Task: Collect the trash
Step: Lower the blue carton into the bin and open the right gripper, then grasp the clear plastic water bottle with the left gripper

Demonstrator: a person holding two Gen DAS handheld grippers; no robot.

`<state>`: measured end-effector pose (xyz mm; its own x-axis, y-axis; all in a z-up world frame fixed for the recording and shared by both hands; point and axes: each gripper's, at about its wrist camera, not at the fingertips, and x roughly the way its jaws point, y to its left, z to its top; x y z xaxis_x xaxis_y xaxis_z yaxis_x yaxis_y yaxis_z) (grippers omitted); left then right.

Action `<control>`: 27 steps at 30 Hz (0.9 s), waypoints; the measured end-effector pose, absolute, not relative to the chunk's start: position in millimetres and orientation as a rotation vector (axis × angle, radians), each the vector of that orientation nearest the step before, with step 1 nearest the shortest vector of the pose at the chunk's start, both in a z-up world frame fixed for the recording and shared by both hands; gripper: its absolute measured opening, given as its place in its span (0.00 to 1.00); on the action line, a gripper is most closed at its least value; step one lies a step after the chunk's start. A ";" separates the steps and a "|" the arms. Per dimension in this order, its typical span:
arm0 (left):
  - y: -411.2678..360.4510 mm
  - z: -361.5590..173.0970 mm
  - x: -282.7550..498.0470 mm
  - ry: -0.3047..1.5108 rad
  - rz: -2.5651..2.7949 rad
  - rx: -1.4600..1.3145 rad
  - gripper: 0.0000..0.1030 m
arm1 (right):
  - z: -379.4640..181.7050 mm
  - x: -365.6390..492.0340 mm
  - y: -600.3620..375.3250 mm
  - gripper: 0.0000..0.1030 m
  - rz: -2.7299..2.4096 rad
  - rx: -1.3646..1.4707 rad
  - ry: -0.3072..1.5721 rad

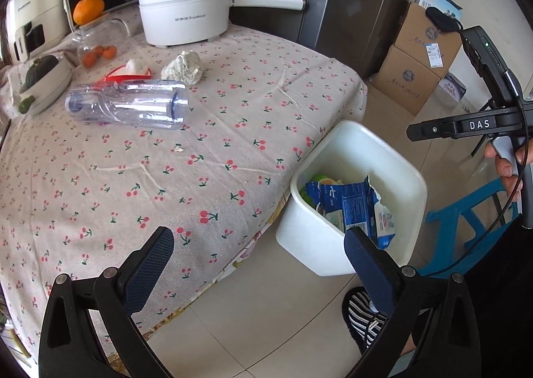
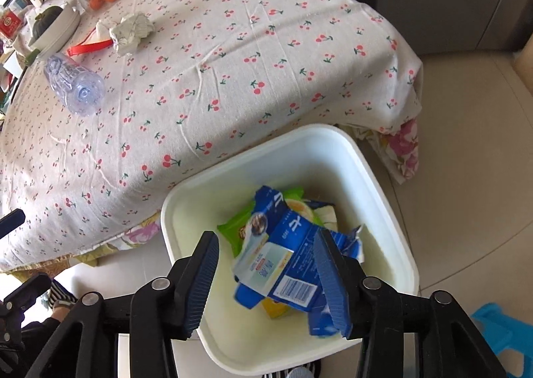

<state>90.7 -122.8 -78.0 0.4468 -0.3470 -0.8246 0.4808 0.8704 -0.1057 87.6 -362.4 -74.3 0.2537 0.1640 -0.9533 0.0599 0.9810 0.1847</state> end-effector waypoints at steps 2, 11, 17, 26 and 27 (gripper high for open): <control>-117.0 -76.7 91.8 0.977 -0.500 0.145 1.00 | -71.3 88.7 -359.6 0.58 0.066 0.184 1.303; -81.9 -75.5 109.5 0.968 -0.380 0.059 1.00 | -69.5 98.5 -342.6 0.69 0.057 0.116 1.284; -56.1 -75.1 136.8 0.955 -0.252 -0.050 1.00 | -67.2 113.5 -322.1 0.75 0.068 0.097 1.251; -34.5 -53.8 206.7 0.916 0.024 -0.191 1.00 | -69.2 150.4 -280.3 0.76 0.113 0.029 1.200; -35.3 -52.8 217.8 0.928 0.030 -0.213 1.00 | -68.1 155.7 -277.0 0.76 0.105 0.008 1.184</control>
<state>217.8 -35.3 -52.8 0.6010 -0.0659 -0.7966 -0.1170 0.9786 -0.1693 155.7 -277.0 -68.1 0.3732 0.0859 -0.9237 -0.0773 0.9951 0.0613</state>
